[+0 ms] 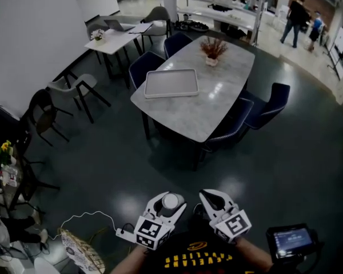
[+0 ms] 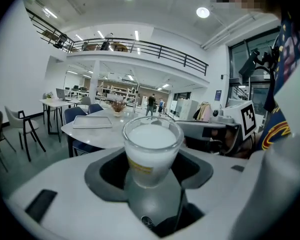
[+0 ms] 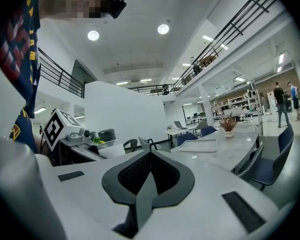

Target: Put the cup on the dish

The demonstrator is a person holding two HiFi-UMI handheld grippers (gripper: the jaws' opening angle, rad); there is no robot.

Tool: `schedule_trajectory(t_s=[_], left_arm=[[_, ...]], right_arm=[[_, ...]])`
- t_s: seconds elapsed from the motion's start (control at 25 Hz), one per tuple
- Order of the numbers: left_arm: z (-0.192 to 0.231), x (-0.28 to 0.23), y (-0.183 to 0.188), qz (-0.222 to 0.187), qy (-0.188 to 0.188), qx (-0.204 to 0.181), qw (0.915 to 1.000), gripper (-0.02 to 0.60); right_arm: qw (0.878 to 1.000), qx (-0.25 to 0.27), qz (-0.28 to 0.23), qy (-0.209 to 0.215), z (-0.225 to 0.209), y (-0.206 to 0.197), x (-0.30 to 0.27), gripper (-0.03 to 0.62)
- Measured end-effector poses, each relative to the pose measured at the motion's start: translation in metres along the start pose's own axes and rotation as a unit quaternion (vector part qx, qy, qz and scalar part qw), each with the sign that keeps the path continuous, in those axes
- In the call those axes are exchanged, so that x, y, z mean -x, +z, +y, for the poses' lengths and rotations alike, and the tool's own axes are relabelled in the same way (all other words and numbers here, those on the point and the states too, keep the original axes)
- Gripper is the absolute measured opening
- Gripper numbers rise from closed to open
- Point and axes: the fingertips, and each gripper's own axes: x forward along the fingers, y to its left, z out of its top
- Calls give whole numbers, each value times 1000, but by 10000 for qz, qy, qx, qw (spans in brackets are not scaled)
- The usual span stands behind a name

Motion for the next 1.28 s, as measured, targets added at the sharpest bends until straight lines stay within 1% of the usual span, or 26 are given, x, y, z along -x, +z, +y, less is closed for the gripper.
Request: schedule_trajectory(t_s=[0.24,0.36,0.56,0.72,0.92,1.0,1.16,1.28], left_arm=[[11,-44,27,68,203,-58,9998,256],[21,-60,41,59,390,-25,9992,256],[45,-78,56,6,593,19,9982,256],[64,-93,58,20,590,86,9982,256],[110,-109,71,-7,542,53,9985,256],[130,-117,74,10,468,26,9989,256],[172,-132,88,78,356,-171,9992,256],[210,-133,99,119,271,-338,9990,256]], right_arm=[[9997,-103,5,216,-58,13,-20,3],[9994,-174,26,285,-79,21,-31,4],[9984,-245,89,492,-99,12,-52,3],[9977,-387,232,507,-112,17,-72,3],[9983,-367,265,357,-130,13,-112,3],[9987,-354,273,262,-137,18,-131,5],[9993,-314,217,-10,-155,35,-169,3],[9992,-264,242,-175,-156,42,-206,3]])
